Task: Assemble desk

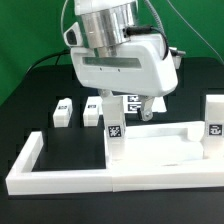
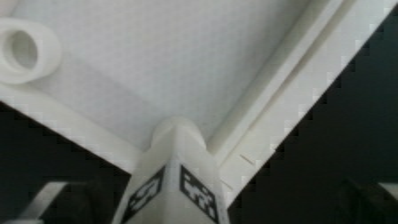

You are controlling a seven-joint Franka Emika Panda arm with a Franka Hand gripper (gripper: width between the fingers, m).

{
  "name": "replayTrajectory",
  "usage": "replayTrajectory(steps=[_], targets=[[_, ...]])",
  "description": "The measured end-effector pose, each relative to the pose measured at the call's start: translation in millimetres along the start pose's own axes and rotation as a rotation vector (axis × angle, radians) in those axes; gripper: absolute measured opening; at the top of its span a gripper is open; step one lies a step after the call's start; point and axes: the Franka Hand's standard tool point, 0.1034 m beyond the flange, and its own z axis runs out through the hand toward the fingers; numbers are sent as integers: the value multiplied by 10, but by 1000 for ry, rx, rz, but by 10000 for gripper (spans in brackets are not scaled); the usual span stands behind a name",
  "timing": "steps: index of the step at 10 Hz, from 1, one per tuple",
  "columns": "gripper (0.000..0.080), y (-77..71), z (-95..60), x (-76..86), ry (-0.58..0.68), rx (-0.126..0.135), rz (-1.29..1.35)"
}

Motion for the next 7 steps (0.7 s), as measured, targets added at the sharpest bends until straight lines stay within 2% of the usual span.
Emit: replayTrajectory(steps=[2,3,4,5,6,7], targets=[[649,102,-34,124,16,-17,-247],[649,63,-53,140,28,-30,-312],[640,67,-45,135,26,-28,-284],[459,71,-44,137,26,-28,-284],[459,69,-42,135,25,-28,-278],[321,72,-40,135,25,-25,-198]])
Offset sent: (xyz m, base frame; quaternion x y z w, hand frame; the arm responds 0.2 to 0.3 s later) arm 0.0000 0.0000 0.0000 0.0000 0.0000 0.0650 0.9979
